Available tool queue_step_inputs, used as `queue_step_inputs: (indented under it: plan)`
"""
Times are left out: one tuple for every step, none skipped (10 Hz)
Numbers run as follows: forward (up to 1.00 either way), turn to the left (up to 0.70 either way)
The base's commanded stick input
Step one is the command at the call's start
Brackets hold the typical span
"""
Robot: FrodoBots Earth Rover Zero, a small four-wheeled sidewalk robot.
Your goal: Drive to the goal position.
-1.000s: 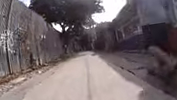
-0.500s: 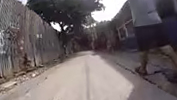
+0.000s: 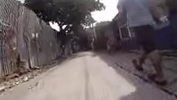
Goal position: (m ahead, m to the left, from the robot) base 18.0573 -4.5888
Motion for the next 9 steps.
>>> queue_step_inputs:
  plan:
    - [1.0,0.0]
    - [1.0,0.0]
    - [1.0,0.0]
    - [1.0,0.0]
    - [1.0,0.0]
    - [1.0,0.0]
    - [1.0,-0.07]
    - [1.0,-0.27]
    - [1.0,-0.27]
